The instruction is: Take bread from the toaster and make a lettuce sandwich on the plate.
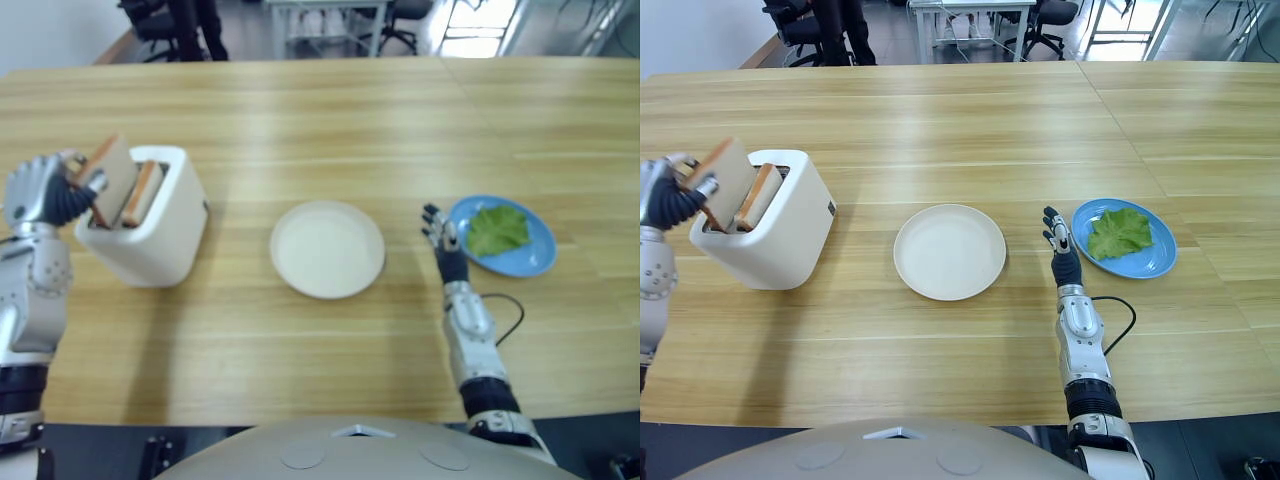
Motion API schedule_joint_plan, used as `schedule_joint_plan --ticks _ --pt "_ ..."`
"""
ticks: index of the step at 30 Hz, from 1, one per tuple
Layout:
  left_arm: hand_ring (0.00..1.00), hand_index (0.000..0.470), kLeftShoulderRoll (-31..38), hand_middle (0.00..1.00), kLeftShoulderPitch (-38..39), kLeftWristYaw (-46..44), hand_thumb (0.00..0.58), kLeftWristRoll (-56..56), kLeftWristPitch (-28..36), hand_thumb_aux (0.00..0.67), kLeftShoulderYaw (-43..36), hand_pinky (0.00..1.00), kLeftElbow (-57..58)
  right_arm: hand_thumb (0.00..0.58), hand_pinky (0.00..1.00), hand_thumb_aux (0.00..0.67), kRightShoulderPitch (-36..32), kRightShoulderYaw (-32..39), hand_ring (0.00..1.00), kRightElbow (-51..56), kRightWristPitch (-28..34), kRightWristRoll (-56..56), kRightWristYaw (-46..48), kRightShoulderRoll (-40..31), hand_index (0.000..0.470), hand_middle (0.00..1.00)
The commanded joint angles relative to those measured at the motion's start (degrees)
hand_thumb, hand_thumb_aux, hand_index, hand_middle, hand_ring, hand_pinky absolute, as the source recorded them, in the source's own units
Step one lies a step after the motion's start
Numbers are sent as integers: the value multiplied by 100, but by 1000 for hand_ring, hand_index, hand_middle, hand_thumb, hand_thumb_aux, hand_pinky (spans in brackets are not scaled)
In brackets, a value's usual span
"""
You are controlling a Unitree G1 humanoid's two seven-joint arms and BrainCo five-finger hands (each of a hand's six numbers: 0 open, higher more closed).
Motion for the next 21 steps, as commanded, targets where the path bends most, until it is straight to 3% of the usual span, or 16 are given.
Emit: schedule_joint_plan --ticks 1,7,10,14,18,21 --pt "1000 460 90 1000 -89 187 580 -76 -172 670 631 1000 -421 0 0 0 49 51 0 28 77 -1 29 11 0 0" --pt "1000 460 68 1000 -319 243 580 -383 -532 670 1378 1000 -1160 0 0 0 57 61 0 71 69 -8 22 34 0 0" --pt "1000 460 -159 1000 -515 -30 580 -983 -718 670 1335 1000 -1650 0 0 0 59 66 0 96 61 -15 15 54 0 0" --pt "1000 460 -798 1000 -791 -694 580 -2234 -526 670 776 1000 -2126 0 0 0 50 71 0 94 69 -23 9 74 0 0" --pt "1000 460 -1792 1000 -977 -1546 580 -3710 26 670 -278 1000 -2127 0 0 0 28 58 0 124 69 -16 13 71 0 0" --pt "1000 460 -2281 1000 -973 -2143 580 -3957 230 670 -1211 1000 -1750 0 0 0 34 46 0 130 67 -12 7 63 0 0"
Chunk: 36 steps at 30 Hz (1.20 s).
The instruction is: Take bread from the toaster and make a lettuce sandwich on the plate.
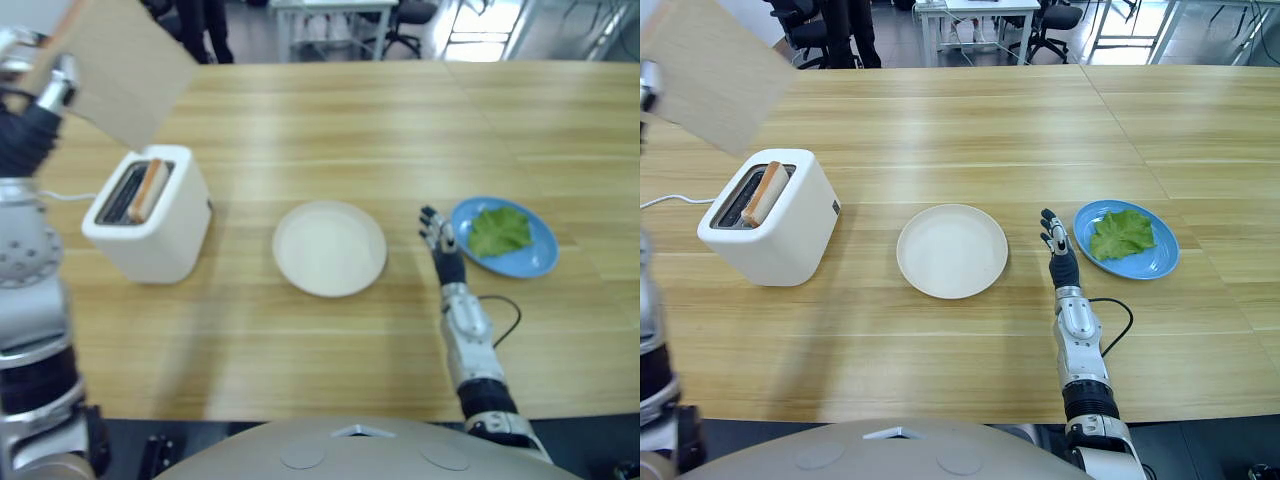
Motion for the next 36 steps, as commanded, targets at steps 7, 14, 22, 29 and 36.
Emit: schedule_joint_plan --ticks 7,14,22,29,36 --pt "1000 460 -721 1000 22 -1432 580 278 31 670 -2503 1000 1893 0 0 0 40 -14 0 106 57 17 15 -52 0 0" --pt "1000 460 -1027 1000 -684 -1198 580 1298 -644 670 -3229 1000 3970 0 0 0 79 -8 0 66 70 21 4 -45 0 0" --pt "1000 460 -1259 1000 -1279 -880 580 1975 -1349 670 -3560 1000 5596 0 0 0 135 6 0 -19 91 15 3 -41 0 0" --pt "1000 460 -1245 1000 -1559 -647 580 2731 -1403 670 -3927 1000 6131 0 0 0 174 10 0 -69 106 22 13 -39 0 0" --pt "0 0 -894 0 -1584 105 0 3879 -912 0 -4185 0 5763 0 0 0 191 19 0 -140 125 24 27 -41 0 0"
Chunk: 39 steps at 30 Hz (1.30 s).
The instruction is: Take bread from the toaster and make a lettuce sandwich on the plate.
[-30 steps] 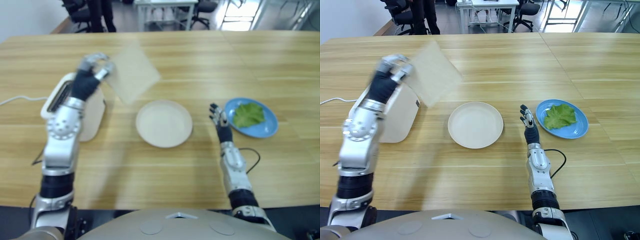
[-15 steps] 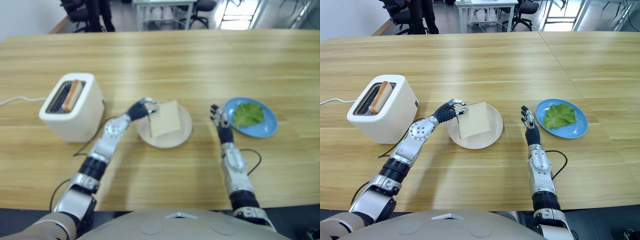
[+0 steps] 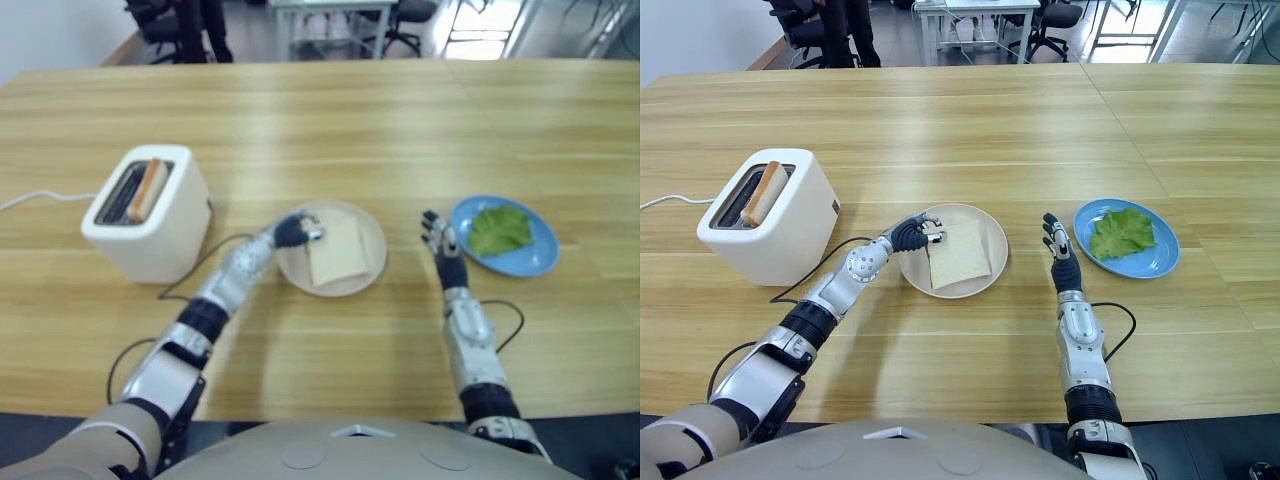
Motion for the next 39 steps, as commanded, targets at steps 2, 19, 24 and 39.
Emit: schedule_joint_plan --ticks 2,19,24,39 --pt "0 0 390 0 53 872 0 966 282 0 -27 0 -881 0 0 0 57 41 0 -90 115 23 36 -1 0 0" --pt "0 0 227 0 1473 1532 0 -683 -528 0 1571 0 -3420 0 0 0 288 -446 0 -2651 276 -2312 -812 -1381 0 0" --pt "0 0 -210 0 1592 1082 0 -1732 -777 0 1857 0 -2255 0 0 0 28 -101 0 -2102 1104 -4905 -1328 -3265 0 0" --pt "0 0 -847 0 1698 -102 0 -3232 -359 0 2366 0 -1511 0 0 0 -2600 2934 0 3719 1439 -6700 -2402 -4275 0 0"
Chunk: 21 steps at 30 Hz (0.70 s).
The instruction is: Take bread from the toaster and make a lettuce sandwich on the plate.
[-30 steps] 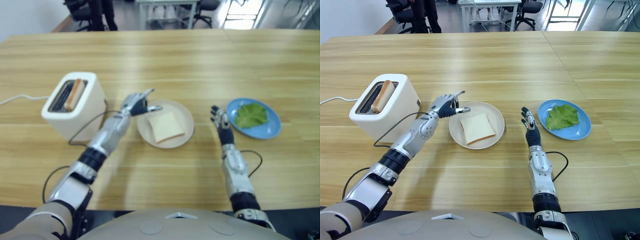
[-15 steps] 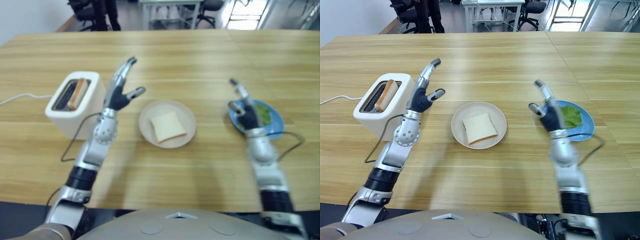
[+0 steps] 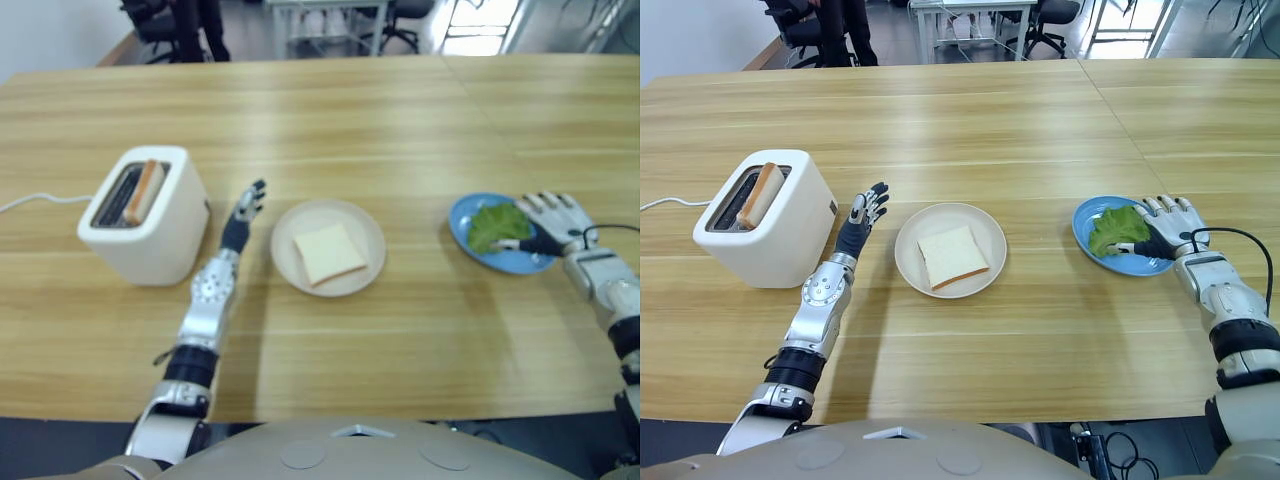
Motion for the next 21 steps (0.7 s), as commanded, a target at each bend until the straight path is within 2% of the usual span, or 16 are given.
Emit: schedule_joint_plan --ticks 1,12,21 --pt "0 0 15 0 51 -53 0 31 85 0 38 0 -31 0 0 0 -449 537 0 983 -60 -14 -261 177 0 0" --pt "0 0 -26 0 214 -75 0 147 130 0 -15 0 -182 0 0 0 -999 1273 0 1995 4 299 -289 479 0 0" --pt "0 0 -58 0 290 -94 0 211 134 0 -80 0 -180 0 0 0 -1131 1644 0 2208 88 467 -396 795 0 0"
